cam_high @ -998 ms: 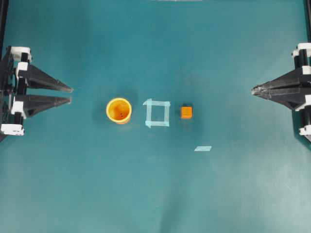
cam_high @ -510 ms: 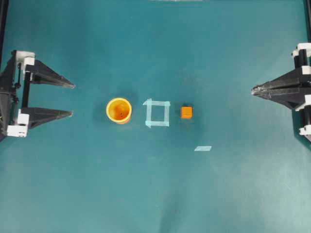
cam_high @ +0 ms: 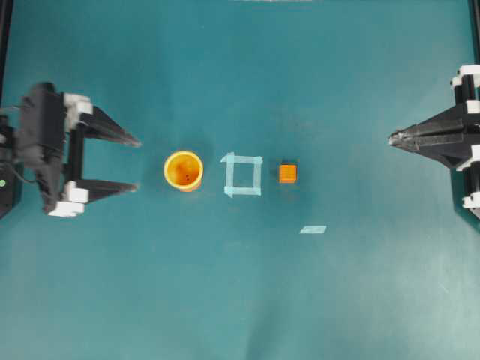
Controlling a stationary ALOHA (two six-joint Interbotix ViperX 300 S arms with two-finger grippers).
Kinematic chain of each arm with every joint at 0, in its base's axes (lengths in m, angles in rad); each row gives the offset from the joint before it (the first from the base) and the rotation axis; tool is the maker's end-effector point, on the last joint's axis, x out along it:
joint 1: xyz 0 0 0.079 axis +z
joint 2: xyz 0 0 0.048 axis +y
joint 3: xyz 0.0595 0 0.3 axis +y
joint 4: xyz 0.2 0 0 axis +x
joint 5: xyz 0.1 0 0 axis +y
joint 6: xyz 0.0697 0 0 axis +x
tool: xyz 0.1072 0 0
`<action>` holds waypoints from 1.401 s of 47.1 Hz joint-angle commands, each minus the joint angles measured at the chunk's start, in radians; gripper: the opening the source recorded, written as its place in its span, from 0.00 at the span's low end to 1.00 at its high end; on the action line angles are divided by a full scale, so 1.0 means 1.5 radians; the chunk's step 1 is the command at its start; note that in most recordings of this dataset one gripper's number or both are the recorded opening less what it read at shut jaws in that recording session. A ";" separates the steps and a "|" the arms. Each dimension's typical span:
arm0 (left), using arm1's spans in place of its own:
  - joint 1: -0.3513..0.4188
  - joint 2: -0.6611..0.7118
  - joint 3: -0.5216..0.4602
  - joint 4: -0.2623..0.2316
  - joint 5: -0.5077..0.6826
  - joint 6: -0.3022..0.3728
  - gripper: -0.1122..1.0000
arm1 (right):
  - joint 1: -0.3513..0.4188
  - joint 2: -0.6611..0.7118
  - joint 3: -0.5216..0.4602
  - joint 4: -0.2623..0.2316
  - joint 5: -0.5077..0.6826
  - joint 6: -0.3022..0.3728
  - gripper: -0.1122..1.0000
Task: Move the cup to the right with left arm.
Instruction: 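Advance the open left gripper around the orange cup and close on it, then lift the orange cup with the left gripper and carry it rightward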
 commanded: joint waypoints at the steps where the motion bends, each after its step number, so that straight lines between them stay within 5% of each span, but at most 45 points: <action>1: 0.000 0.050 -0.009 0.003 -0.030 0.001 0.84 | 0.000 0.002 -0.021 0.001 0.001 0.001 0.09; 38: 0.001 0.309 -0.041 0.002 -0.188 0.002 0.85 | 0.000 -0.009 -0.035 0.002 0.034 0.000 0.09; 66: 0.029 0.399 -0.121 0.002 -0.224 0.037 0.85 | 0.000 -0.009 -0.040 0.001 0.034 0.000 0.09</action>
